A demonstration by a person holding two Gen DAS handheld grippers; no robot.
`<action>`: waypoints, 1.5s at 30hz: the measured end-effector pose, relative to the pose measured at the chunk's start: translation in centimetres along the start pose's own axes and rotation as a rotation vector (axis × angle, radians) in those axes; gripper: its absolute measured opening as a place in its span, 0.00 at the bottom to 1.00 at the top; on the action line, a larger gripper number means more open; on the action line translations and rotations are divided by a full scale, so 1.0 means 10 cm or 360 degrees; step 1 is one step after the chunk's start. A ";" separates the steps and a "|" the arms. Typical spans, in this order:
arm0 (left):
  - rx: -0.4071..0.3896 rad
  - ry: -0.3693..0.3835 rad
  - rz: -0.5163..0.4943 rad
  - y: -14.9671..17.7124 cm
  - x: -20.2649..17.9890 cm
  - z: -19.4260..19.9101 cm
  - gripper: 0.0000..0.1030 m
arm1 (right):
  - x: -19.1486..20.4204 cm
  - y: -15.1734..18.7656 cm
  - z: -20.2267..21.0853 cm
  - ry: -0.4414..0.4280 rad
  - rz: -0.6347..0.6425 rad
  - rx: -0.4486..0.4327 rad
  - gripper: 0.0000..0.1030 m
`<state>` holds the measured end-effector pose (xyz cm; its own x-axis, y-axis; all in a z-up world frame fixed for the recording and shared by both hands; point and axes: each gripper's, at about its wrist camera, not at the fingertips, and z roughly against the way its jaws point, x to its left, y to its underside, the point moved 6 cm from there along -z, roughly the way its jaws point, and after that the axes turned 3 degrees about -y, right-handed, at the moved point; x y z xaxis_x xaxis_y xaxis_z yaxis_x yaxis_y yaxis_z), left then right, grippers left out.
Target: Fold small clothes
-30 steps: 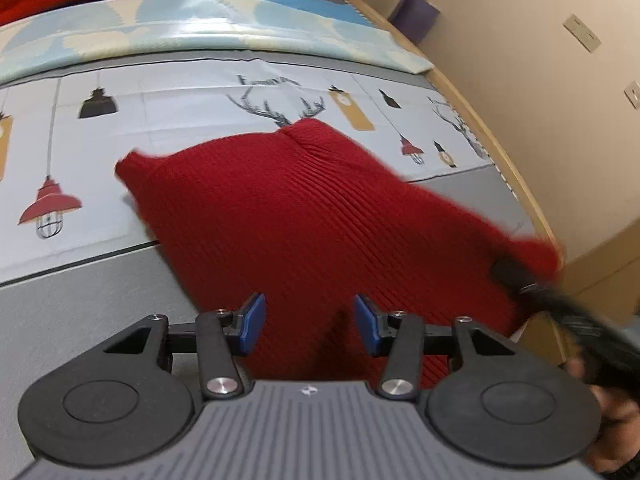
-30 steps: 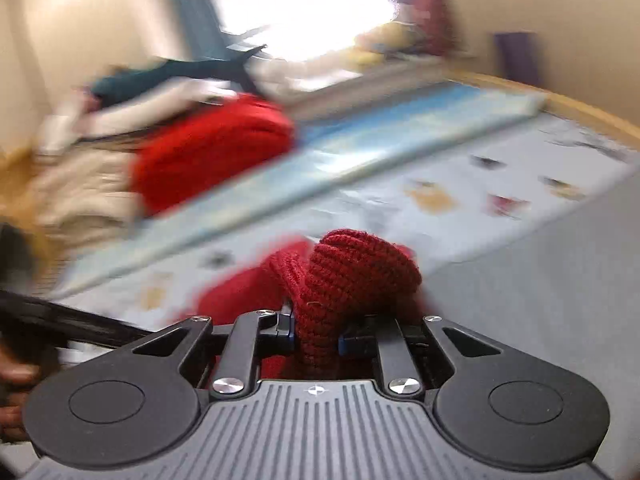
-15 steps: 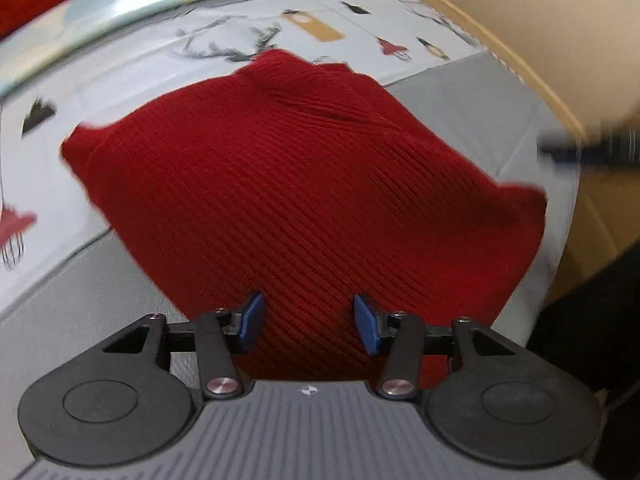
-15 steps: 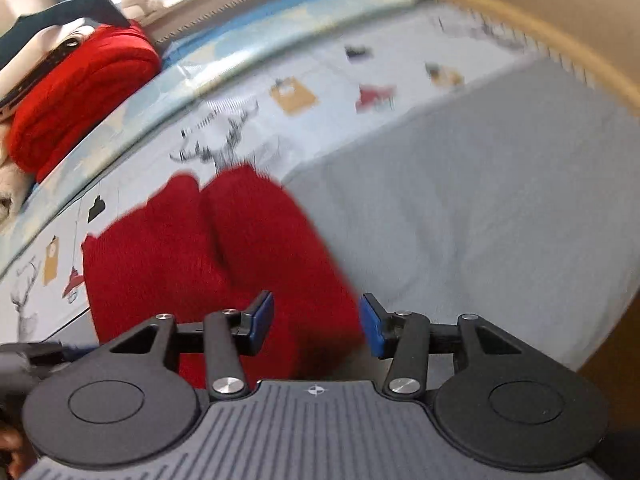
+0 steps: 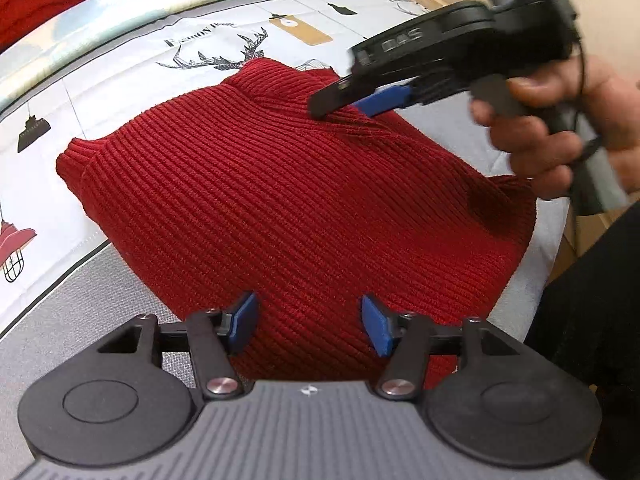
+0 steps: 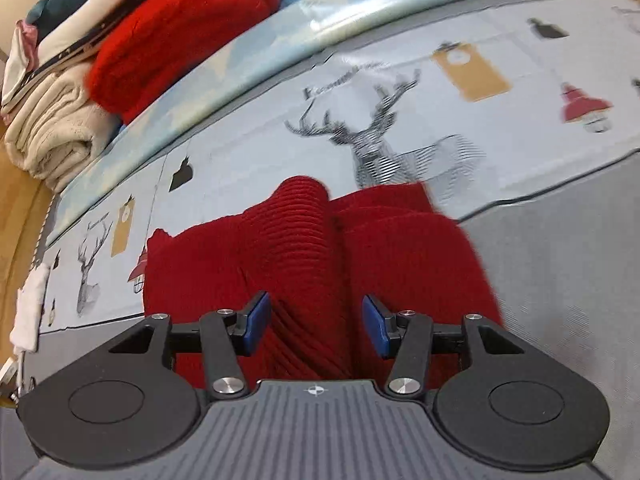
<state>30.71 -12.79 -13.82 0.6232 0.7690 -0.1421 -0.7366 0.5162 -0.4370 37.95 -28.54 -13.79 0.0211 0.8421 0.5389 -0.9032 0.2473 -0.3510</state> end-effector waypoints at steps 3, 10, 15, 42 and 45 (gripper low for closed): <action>0.0007 0.0036 0.0036 -0.02 0.04 0.01 0.62 | 0.11 0.00 -0.09 0.0030 0.0109 0.0022 0.43; -0.0018 0.0064 0.0052 -0.08 0.08 0.07 0.62 | 0.09 -0.06 0.00 0.0081 0.0117 -0.0091 0.15; -0.0070 -0.0006 0.0185 -0.14 0.24 0.14 0.62 | -0.06 0.03 0.03 0.0131 0.0084 -0.0062 0.16; 0.0042 0.0214 0.1302 -0.17 1.08 -0.60 1.00 | -0.95 0.37 0.14 0.0092 -0.0084 0.0178 0.72; 0.0011 0.0189 0.1256 -0.21 1.04 -0.58 0.95 | -0.91 0.38 0.09 -0.0026 -0.0165 0.0192 0.51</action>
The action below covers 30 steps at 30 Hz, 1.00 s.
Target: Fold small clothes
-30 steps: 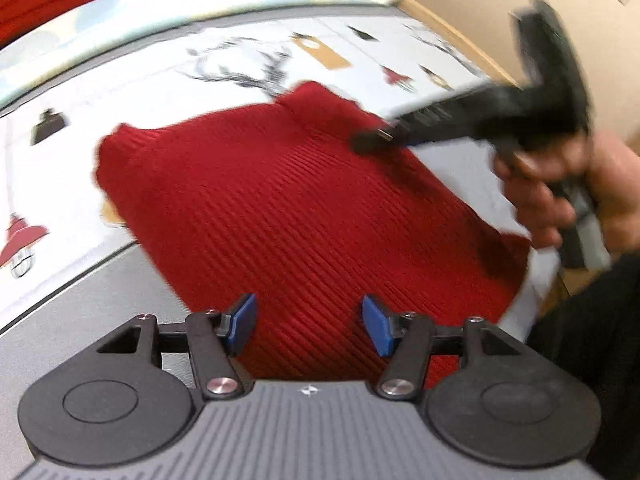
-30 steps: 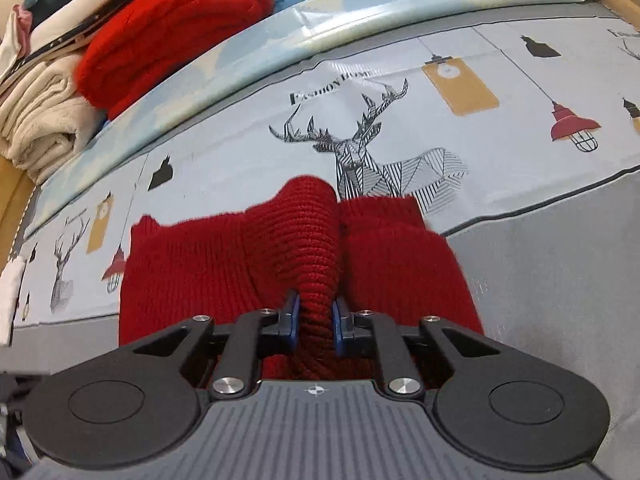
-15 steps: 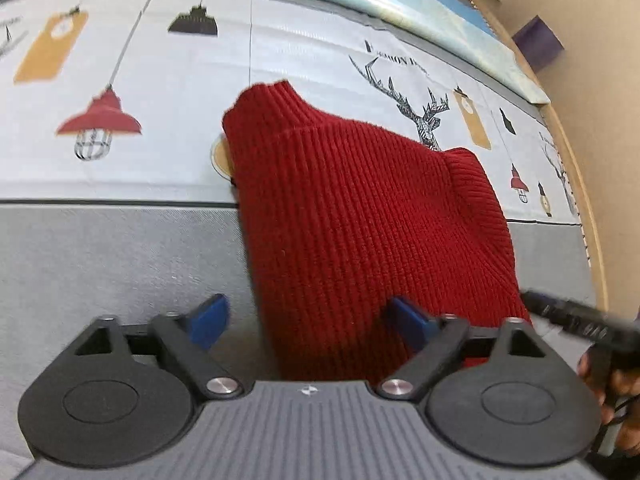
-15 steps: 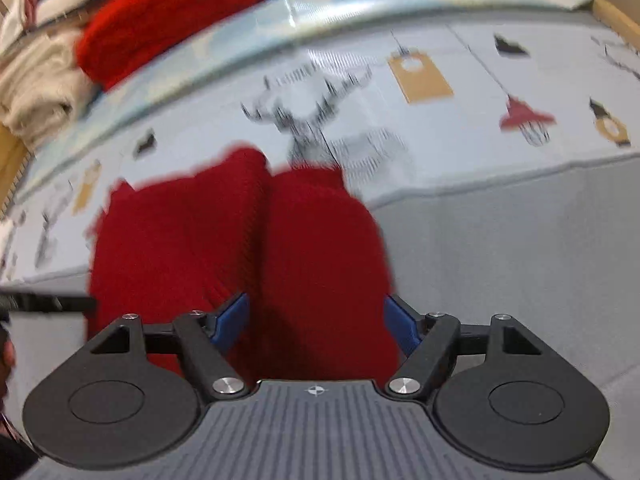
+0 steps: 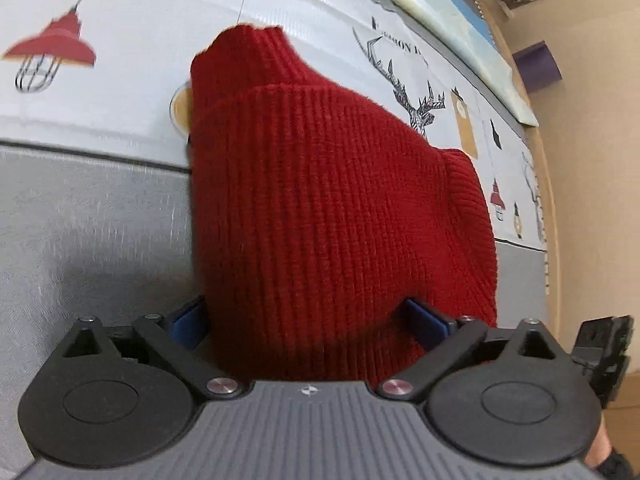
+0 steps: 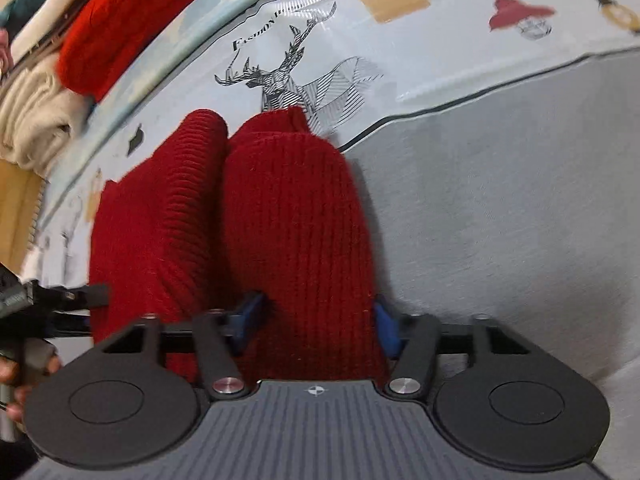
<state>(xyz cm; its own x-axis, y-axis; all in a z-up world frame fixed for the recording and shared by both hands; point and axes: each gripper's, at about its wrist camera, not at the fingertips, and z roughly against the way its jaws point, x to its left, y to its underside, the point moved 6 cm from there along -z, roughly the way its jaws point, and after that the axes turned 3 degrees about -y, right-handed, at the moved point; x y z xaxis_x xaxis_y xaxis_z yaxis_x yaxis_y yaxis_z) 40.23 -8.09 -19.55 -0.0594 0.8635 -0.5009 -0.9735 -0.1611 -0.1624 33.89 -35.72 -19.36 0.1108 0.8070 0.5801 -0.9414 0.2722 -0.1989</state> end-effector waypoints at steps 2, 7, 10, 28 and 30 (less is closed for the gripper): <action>-0.0031 -0.0010 -0.0020 -0.01 -0.01 0.05 0.86 | 0.03 0.00 -0.01 -0.0024 -0.0013 0.0003 0.44; -0.0172 -0.0022 -0.0102 -0.16 -0.02 0.35 0.62 | 0.14 -0.04 -0.01 -0.0070 -0.0022 -0.0020 0.34; -0.0288 -0.0094 -0.0146 -0.26 0.03 0.59 0.61 | 0.39 -0.08 -0.04 -0.0201 0.0013 -0.0058 0.29; -0.0495 -0.0360 -0.0189 -0.39 0.82 1.61 0.66 | 1.46 0.00 -0.57 -0.0161 0.0308 -0.0030 0.37; -0.0387 -0.0450 -0.0296 -0.26 0.84 1.54 0.66 | 1.46 0.06 -0.53 -0.0168 0.0315 -0.0030 0.40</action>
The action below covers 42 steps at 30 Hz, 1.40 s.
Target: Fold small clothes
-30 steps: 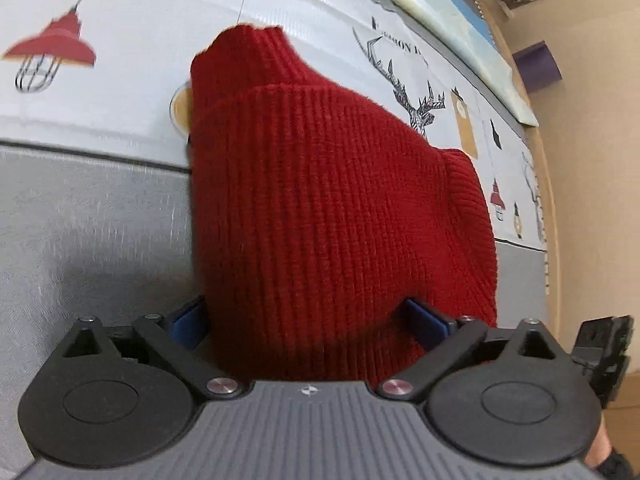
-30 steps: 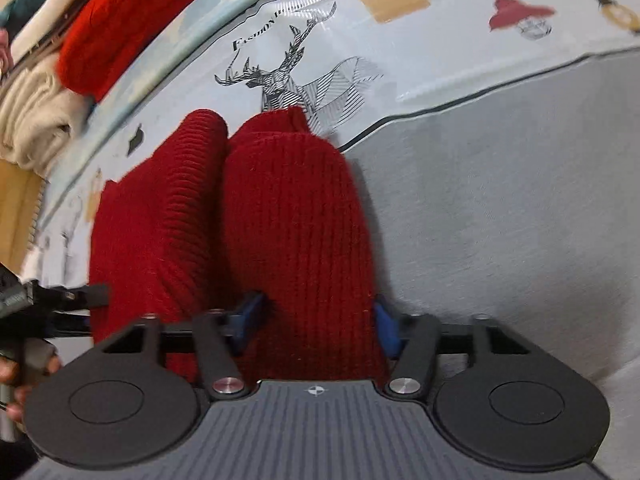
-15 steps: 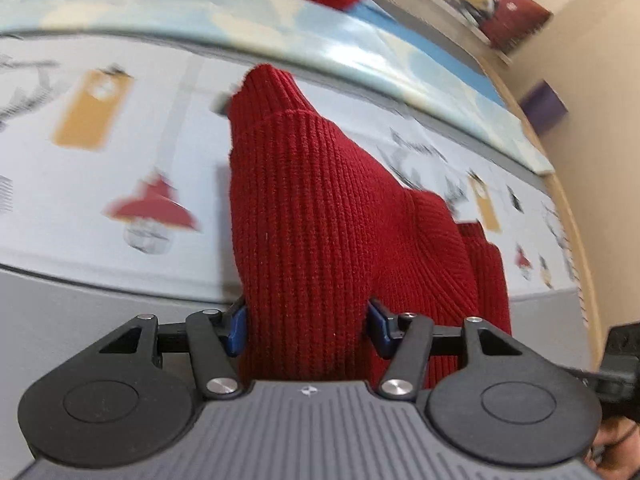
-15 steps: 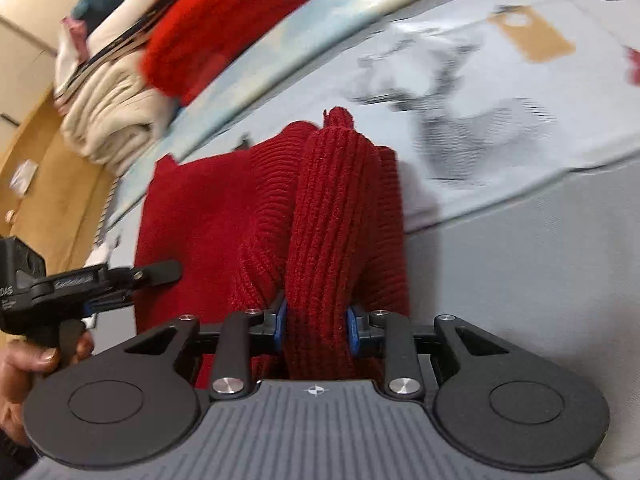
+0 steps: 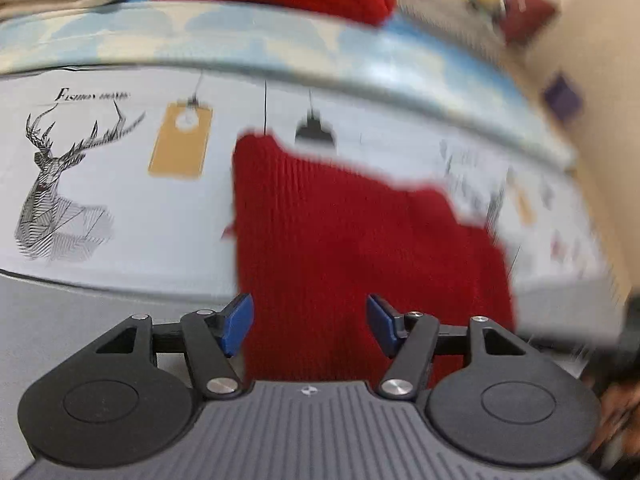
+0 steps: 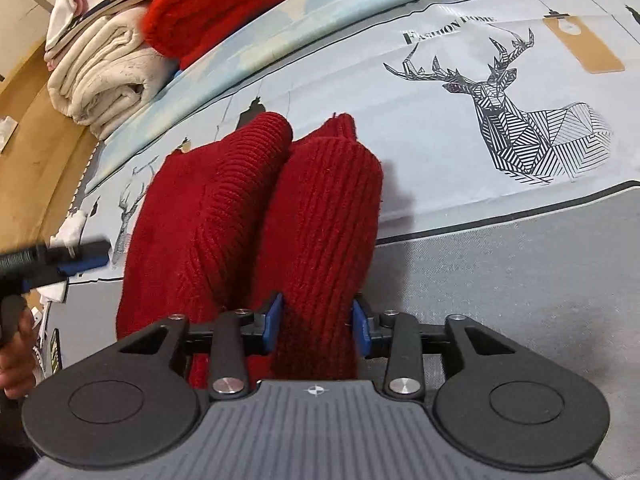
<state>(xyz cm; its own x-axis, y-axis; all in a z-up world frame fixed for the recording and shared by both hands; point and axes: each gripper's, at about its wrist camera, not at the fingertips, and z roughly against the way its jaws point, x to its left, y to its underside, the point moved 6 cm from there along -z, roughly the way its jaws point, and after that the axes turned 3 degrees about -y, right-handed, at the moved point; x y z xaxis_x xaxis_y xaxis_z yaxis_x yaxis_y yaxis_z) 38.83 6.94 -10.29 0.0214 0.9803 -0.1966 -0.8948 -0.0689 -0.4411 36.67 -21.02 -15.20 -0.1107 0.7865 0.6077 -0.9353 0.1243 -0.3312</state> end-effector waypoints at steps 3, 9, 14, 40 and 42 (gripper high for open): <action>0.0176 -0.0033 -0.0071 0.28 0.04 -0.14 0.77 | 0.01 0.03 -0.03 0.0011 0.0010 0.0054 0.50; 0.0247 0.0092 0.0195 0.48 0.26 -0.13 0.83 | 0.01 0.28 -0.23 0.0078 0.0022 0.0266 0.63; 0.0371 0.0268 0.0275 0.61 0.16 -0.31 0.78 | 0.01 0.28 -0.22 0.0047 0.0003 0.0264 0.46; 0.0004 -0.0227 -0.0581 0.72 -0.26 0.08 0.78 | -0.12 0.25 0.19 0.0288 0.0103 0.0107 0.54; -0.0126 -0.0236 -0.0538 0.65 -0.30 0.31 0.82 | -0.02 0.24 0.37 0.0354 0.0211 0.0010 0.54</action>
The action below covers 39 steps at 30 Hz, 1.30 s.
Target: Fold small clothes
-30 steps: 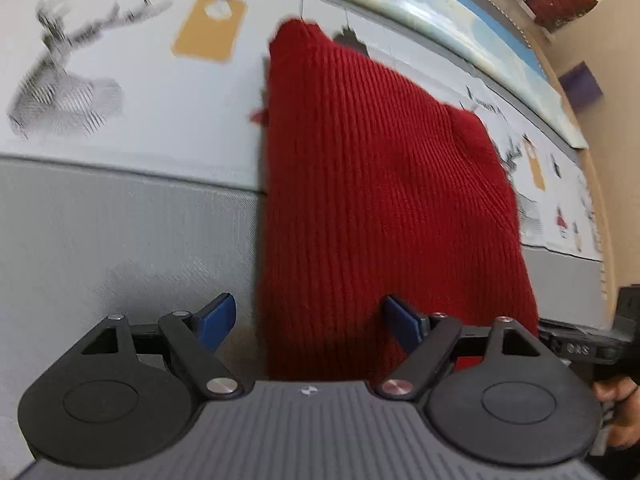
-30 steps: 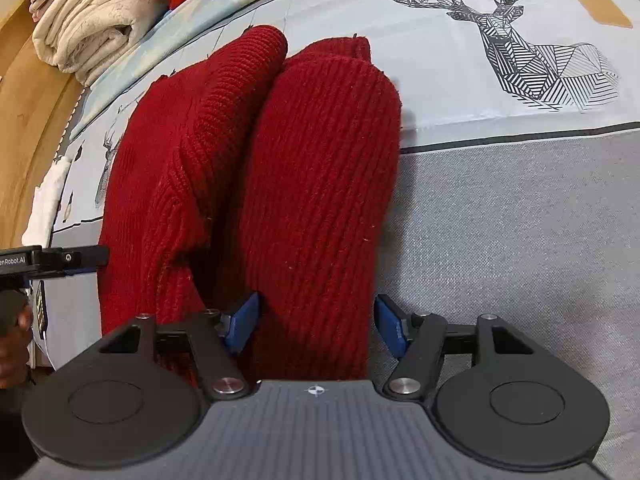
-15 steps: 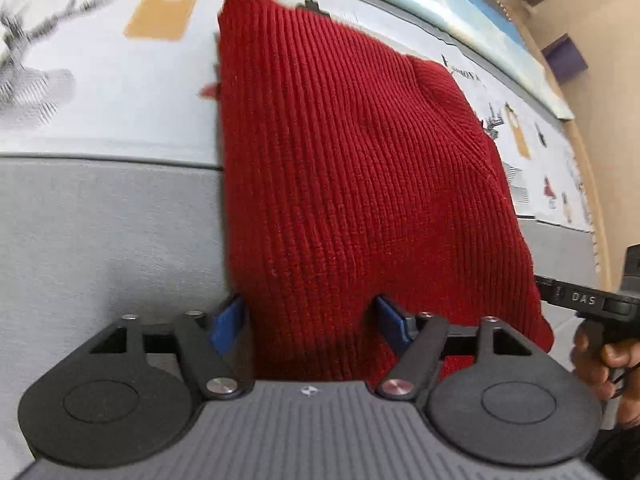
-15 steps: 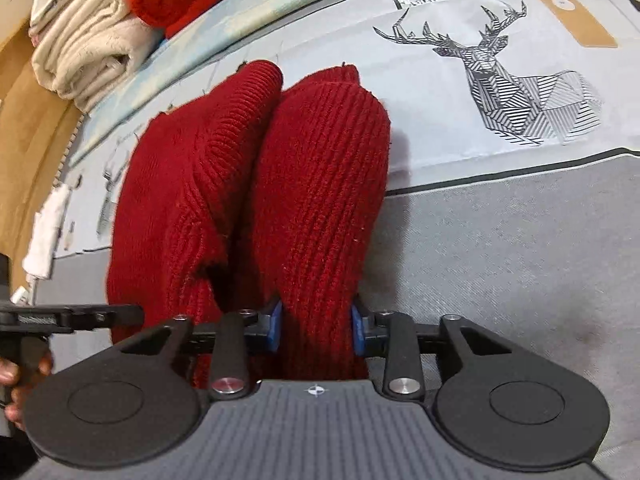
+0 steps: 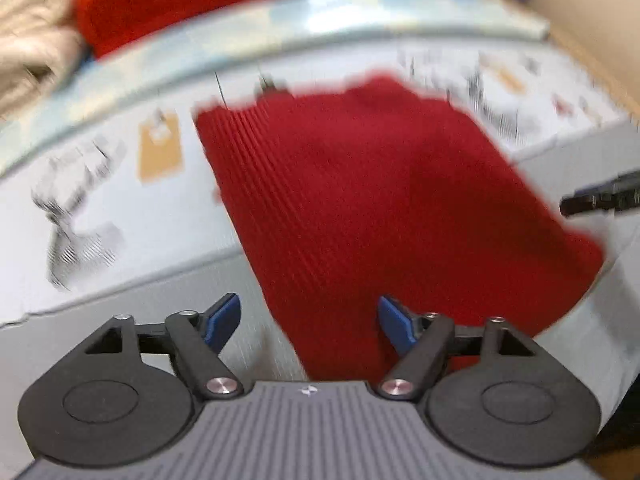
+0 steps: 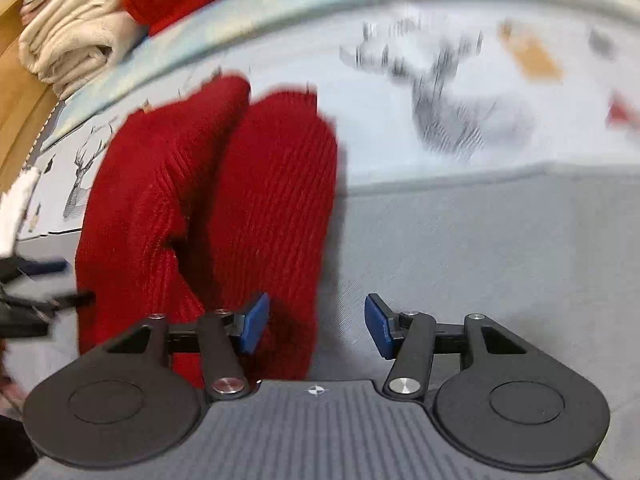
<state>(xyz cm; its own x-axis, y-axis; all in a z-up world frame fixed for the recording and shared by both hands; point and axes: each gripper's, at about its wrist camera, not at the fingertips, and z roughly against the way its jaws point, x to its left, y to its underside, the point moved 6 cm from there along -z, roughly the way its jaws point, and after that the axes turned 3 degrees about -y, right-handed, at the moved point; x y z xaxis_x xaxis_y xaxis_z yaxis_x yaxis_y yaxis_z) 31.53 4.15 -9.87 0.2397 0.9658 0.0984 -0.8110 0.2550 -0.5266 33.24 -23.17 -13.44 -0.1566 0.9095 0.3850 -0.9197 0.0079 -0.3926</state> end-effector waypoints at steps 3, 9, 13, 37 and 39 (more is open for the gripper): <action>-0.0061 -0.0090 0.0075 -0.01 0.03 0.32 0.83 | 0.07 0.01 0.31 0.0125 0.0162 -0.0171 0.56; -0.0214 -0.0118 0.0232 0.15 -0.10 0.85 1.00 | 0.39 0.22 0.84 0.0161 0.0276 -0.0441 0.67; -0.0255 -0.0132 0.0363 0.30 -0.30 1.05 1.00 | 0.75 0.47 1.18 0.0125 0.0350 -0.0627 0.81; -0.0349 -0.0181 0.0421 1.08 -0.73 1.11 1.00 | 1.08 1.31 1.17 0.0212 0.0456 -0.0664 0.95; -0.0344 -0.0174 0.0486 1.06 -0.68 1.07 1.00 | 1.08 1.29 1.16 0.0207 0.0444 -0.0675 0.95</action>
<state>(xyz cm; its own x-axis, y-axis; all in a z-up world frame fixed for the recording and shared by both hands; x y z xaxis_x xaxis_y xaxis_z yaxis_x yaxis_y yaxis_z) 15.56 0.80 -7.08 -0.0629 0.9980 -0.0071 -0.7024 -0.0493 -0.7100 15.47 -18.05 -4.70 -0.3040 0.9449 0.1214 -0.6184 -0.0988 -0.7796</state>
